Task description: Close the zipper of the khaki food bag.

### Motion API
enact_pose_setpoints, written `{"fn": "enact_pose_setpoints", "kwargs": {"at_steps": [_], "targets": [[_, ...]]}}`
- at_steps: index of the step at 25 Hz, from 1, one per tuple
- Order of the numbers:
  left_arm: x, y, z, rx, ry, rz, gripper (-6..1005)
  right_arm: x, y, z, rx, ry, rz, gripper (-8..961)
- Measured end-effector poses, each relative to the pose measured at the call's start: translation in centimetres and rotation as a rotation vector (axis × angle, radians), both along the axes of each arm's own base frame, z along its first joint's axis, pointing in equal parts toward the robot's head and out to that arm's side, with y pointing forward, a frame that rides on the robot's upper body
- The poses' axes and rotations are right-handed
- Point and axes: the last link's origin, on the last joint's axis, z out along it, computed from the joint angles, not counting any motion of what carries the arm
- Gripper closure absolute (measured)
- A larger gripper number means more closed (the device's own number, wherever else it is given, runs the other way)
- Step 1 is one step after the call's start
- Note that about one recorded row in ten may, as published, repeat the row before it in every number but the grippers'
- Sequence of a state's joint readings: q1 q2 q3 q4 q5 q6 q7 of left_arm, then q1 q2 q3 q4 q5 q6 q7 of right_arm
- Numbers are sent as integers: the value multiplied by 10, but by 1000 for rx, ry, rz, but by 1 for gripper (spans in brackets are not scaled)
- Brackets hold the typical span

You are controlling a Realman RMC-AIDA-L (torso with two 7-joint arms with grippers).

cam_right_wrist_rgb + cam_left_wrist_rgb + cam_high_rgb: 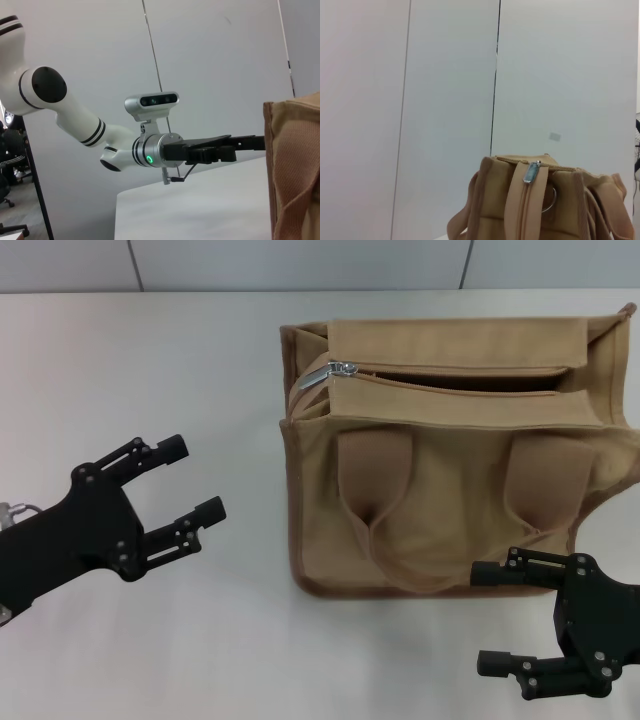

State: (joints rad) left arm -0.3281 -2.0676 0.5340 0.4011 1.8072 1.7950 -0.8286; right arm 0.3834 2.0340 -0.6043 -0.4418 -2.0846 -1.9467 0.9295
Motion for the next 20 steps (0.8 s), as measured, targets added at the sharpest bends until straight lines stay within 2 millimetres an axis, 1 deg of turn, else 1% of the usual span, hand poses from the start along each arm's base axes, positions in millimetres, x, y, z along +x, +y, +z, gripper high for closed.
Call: {"fn": "enact_pose_setpoints", "kwargs": {"at_steps": [2,6,7,8,10,12,13,18,20], "targets": [[1,1,-1,-1,1,-3,263,0,0,0,0,0,0,138],[9,14,-9,8,8,-18,270,0,0,0,1,0,0,138],[9,14,-9,8,8,-18,271,0,0,0,1,0,0,138],[13,25,-15,27,29,-18,273,0,0,0,2,1,-1,138],[18,37,-21,36,50,-14,276,0,0,0,2,1,-1,138],[20,41,-23,35,56,-15,279,0,0,0,2,1,-1,137],[28,53,-29,28,71,-19,281,0,0,0,3,1,-1,137],[43,65,-36,11,80,-54,289,0,0,1,3,1,-1,137],[45,67,-38,7,82,-58,292,0,0,1,4,1,-1,137]]}}
